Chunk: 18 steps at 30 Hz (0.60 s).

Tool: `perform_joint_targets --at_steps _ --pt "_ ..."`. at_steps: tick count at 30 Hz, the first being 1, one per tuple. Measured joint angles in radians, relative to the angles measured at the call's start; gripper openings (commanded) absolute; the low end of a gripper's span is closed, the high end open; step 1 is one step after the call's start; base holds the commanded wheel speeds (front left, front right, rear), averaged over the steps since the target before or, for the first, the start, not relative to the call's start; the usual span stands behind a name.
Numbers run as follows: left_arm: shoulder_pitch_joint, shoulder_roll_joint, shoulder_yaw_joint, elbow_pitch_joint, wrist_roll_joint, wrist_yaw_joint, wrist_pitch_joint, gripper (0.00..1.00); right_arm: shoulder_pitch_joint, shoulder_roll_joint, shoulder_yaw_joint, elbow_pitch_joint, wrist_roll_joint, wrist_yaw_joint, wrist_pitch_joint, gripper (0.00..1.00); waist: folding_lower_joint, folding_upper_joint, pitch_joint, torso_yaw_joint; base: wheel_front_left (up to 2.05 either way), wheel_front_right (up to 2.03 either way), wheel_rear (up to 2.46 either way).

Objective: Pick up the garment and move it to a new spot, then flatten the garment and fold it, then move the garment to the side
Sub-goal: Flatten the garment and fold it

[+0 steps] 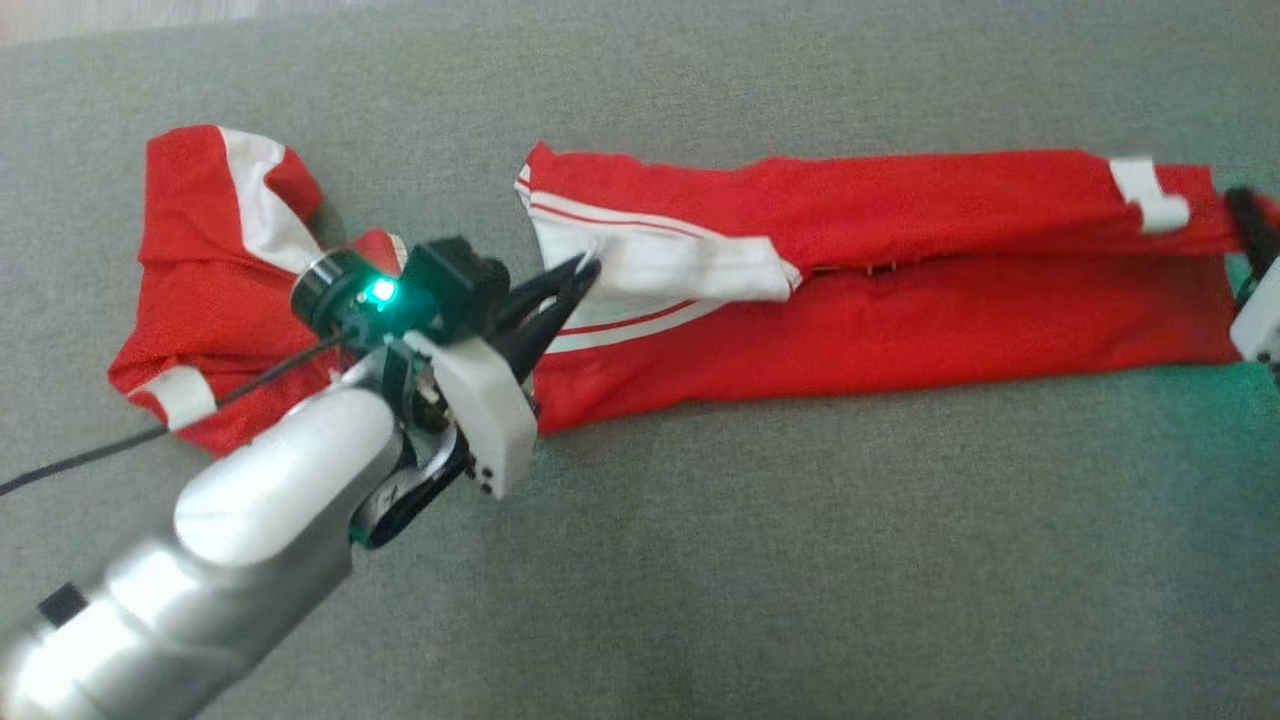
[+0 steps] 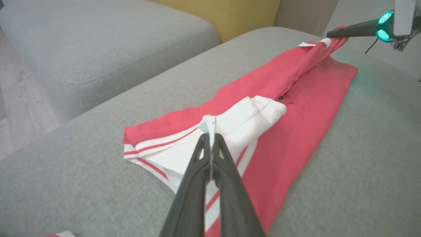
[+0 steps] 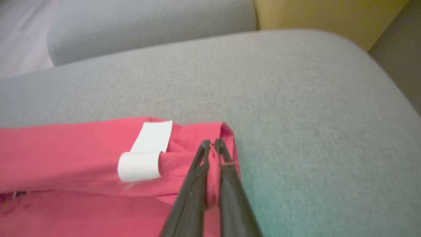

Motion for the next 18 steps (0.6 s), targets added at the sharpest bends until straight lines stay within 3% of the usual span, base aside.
perform_joint_targets --at_steps 7,14,18 --pt "0.026 0.053 -0.032 -0.138 -0.007 0.043 0.098 0.00 0.030 -0.055 0.067 -0.042 0.048 0.000 0.098 0.00 0.0001 0.0000 -0.010 -0.011 0.00 0.00 0.00" --pt "0.026 0.096 -0.020 -0.173 -0.028 0.088 0.134 0.00 0.030 -0.082 0.103 -0.080 0.077 0.000 0.145 0.00 0.0001 0.0000 -0.006 -0.025 0.00 0.00 0.00" --pt "0.027 0.116 -0.026 -0.175 -0.026 0.091 0.164 0.00 0.032 -0.095 0.133 -0.092 0.082 0.000 0.181 0.00 0.0002 0.0000 0.006 -0.029 0.00 0.00 0.00"
